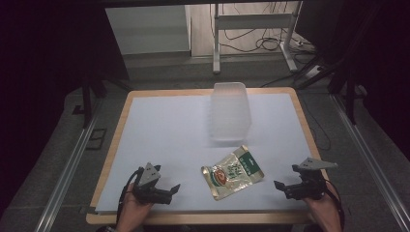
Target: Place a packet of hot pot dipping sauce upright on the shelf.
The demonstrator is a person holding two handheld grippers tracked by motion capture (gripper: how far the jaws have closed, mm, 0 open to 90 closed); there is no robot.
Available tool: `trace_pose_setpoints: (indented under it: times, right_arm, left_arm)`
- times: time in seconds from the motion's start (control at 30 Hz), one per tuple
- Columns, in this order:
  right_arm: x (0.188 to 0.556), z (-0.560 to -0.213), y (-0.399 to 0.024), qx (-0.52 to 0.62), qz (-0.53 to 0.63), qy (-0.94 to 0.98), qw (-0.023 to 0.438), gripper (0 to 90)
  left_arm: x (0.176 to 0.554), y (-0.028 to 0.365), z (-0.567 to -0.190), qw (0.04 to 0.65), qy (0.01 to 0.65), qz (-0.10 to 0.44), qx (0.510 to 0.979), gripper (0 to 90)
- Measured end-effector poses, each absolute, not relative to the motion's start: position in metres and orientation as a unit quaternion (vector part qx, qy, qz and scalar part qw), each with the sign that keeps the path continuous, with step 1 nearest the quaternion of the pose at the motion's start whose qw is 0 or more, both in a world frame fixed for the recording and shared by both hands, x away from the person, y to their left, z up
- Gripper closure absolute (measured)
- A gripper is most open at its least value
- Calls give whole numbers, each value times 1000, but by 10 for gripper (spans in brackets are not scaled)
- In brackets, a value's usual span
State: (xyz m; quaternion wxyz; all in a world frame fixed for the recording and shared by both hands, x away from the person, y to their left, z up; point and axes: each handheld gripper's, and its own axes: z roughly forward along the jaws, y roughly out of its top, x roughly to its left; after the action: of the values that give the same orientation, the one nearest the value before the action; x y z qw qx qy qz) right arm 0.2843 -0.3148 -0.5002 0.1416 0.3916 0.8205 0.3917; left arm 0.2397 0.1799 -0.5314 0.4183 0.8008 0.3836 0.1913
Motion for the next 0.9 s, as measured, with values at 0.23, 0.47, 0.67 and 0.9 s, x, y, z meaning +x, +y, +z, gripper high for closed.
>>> trace_pose_setpoints:
  times: [0.23, 0.47, 0.67, 0.9]
  right_arm:
    - [287, -498, -309, 383, 395, 824, 135, 20]
    - [289, -497, -303, 376, 401, 825, 134, 20]
    - [292, -497, -296, 382, 412, 818, 120, 12]
    - [296, -499, -288, 371, 403, 828, 123, 12]
  left_arm:
    - [240, 180, -532, 418, 384, 189, 801, 22]
    - [240, 179, -532, 416, 383, 189, 803, 22]
    - [240, 179, -532, 416, 382, 188, 803, 22]
    - [240, 178, -532, 416, 382, 188, 804, 22]
